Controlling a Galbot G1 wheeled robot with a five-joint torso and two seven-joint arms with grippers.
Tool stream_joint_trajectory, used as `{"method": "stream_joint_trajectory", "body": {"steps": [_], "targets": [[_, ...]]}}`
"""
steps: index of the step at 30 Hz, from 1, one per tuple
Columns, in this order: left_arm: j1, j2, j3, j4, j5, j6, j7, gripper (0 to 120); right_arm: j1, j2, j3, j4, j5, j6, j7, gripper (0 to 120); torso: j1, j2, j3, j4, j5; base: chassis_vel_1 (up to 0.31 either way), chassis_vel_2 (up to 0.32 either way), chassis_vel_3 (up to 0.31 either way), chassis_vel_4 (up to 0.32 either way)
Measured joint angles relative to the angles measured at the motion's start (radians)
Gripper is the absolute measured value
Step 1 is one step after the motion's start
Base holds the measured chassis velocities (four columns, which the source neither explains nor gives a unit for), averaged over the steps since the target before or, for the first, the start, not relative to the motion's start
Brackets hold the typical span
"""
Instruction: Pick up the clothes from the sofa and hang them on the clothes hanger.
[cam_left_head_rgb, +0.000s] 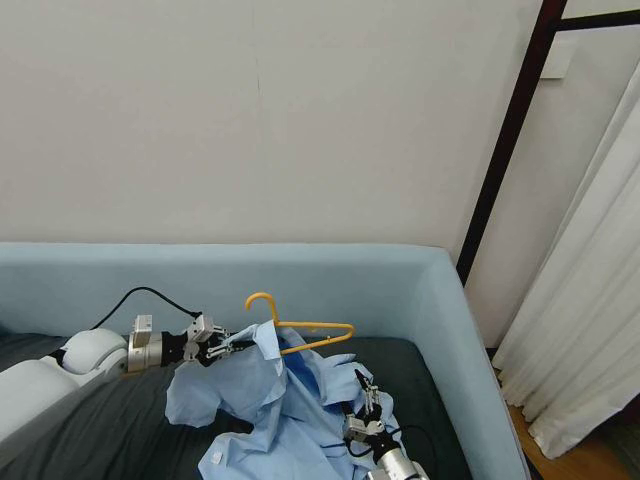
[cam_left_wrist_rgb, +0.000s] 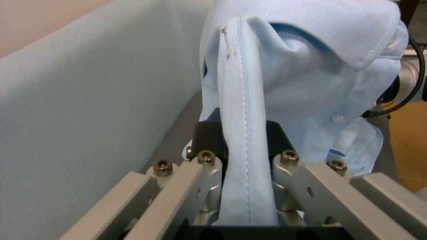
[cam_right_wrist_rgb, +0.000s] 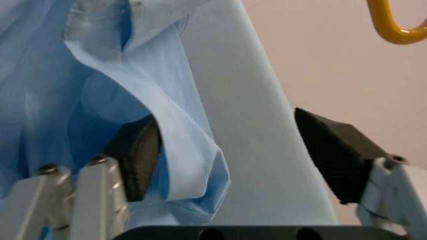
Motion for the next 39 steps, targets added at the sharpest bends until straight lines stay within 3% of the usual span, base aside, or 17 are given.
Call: {"method": "stream_joint_trajectory", "body": {"steps": [5,9,16,19,33,39], "targets": [[-0.003,0.000,0.002,0.005,0.000,0.000,0.007,7,-0.003,-0.004,0.001,-0.002,-0.012,0.016,-0.005,58,0.000,0.000,0.000,0.0000,0.0000,0.000,0.000,0.000,0.000],[-0.003,-0.003,0.003,0.007,0.000,0.001,0.010,7,-0.005,-0.008,0.004,-0.014,-0.034,0.039,-0.014,38,0.000,0.000,0.000,-0.0001,0.0000,0.000,0.000,0.000,0.000],[0.000,-0.003,0.004,0.007,0.000,0.001,0.016,7,0.001,-0.010,0.005,-0.022,-0.043,0.055,-0.024,18,0.000,0.000,0.000,0.0000,0.0000,0.000,0.000,0.000,0.000],[0.000,-0.002,0.004,0.007,0.000,0.001,0.018,7,0.003,-0.010,0.006,-0.023,-0.047,0.064,-0.030,1,0.000,0.000,0.000,-0.0001,0.0000,0.000,0.000,0.000,0.000],[0.013,0.002,-0.007,0.014,-0.010,-0.007,0.038,7,0.006,-0.022,-0.007,0.002,0.074,0.076,-0.064,0,0.000,0.000,0.000,0.0000,0.0000,0.000,0.000,0.000,0.000],[0.034,-0.003,-0.034,0.021,-0.018,-0.017,0.068,7,0.040,-0.064,-0.024,0.075,0.294,0.043,-0.142,0,0.000,0.000,0.000,-0.0001,-0.0003,0.000,0.000,0.000,0.000]]}}
